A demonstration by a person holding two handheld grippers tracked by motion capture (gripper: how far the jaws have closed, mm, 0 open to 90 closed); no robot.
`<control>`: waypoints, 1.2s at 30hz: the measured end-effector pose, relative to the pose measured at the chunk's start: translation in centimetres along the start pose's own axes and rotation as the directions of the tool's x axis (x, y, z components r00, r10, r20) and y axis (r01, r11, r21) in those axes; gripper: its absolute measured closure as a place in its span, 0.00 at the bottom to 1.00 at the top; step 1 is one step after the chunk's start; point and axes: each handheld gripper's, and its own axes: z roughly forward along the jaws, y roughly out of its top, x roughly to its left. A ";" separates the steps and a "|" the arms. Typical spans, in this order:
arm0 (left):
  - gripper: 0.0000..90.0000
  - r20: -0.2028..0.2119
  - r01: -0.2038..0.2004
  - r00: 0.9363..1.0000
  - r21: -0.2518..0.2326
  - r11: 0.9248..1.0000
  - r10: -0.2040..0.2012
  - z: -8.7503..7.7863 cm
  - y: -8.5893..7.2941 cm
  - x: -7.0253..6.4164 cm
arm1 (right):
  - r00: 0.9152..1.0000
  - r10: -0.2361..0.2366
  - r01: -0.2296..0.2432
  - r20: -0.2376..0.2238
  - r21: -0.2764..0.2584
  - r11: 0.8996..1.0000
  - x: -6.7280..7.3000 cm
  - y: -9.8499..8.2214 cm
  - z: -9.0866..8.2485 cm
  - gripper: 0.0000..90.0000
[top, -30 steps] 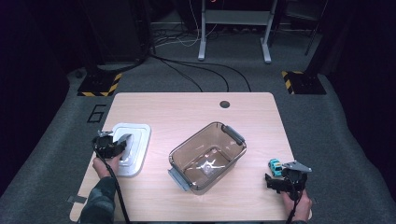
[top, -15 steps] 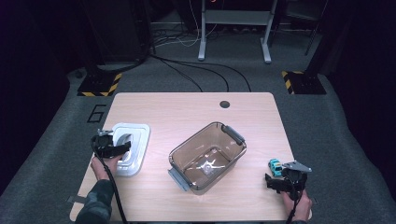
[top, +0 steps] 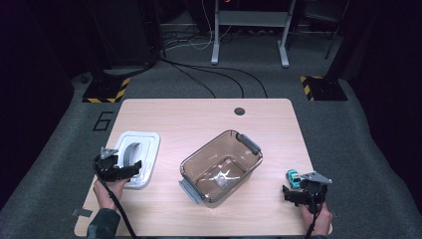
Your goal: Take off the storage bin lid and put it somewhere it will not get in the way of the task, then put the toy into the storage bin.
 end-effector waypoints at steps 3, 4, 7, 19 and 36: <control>0.00 0.016 -0.002 1.000 -0.009 1.000 0.002 -0.6 -0.8 -0.6 | 1.000 0.000 0.000 0.000 0.000 1.000 0.0 0.0 0.0 0.00; 0.00 0.025 0.001 1.000 -0.011 1.000 -0.001 -0.8 -1.0 -0.8 | 1.000 0.000 0.000 0.000 0.000 1.000 0.0 0.0 0.0 0.00; 0.00 0.048 -0.004 0.999 -0.015 1.000 0.004 -1.4 -1.6 -1.5 | 1.000 0.000 0.000 0.000 0.000 1.000 0.0 0.0 0.0 0.00; 0.00 0.171 -0.091 0.980 -0.037 0.995 0.096 -2.5 -4.6 -6.3 | 1.000 0.000 0.000 0.001 0.000 1.000 0.0 0.0 0.0 0.00; 0.00 0.242 -0.245 0.942 0.029 0.969 0.231 0.4 -6.6 -10.3 | 1.000 0.000 0.000 0.000 0.001 1.000 0.0 0.0 0.0 0.00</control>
